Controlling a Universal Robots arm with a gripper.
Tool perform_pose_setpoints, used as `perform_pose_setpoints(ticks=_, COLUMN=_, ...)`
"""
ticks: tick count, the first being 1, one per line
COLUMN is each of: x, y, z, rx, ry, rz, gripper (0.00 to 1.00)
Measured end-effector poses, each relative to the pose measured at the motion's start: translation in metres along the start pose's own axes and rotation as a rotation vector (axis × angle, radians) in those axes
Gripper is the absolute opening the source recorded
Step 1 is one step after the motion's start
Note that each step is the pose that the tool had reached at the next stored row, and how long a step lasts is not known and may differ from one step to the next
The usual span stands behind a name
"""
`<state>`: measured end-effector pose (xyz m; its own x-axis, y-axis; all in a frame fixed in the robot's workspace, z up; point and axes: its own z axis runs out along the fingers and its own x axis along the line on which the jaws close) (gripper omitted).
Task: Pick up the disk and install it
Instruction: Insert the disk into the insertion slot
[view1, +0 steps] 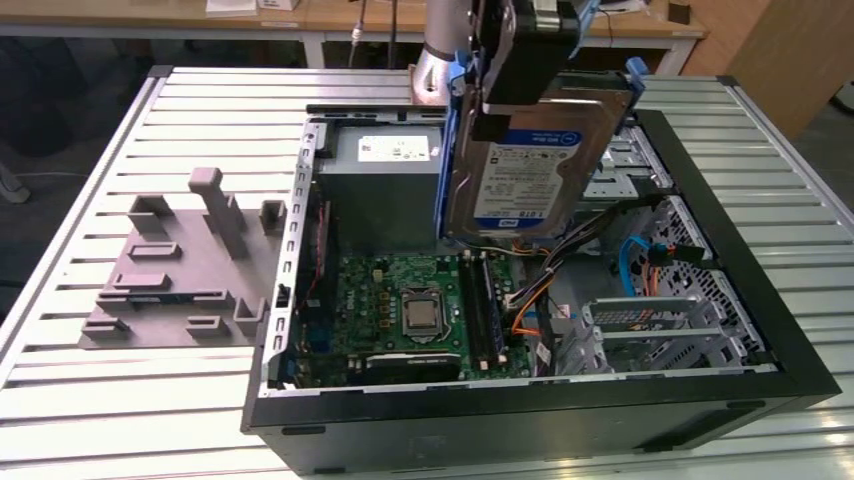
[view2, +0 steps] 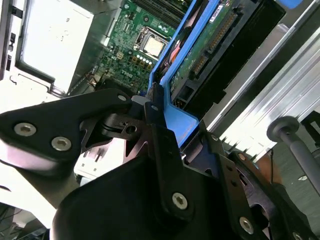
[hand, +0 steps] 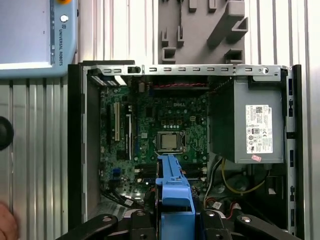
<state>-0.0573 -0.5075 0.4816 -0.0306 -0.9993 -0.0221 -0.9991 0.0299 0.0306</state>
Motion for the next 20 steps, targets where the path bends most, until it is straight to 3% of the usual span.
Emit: perform_pose_setpoints(ticks=20, x=0.0302, y=-0.0146, z=0.0018, rx=0.0000, ry=0.0002, rz=0.000, gripper=0.36)
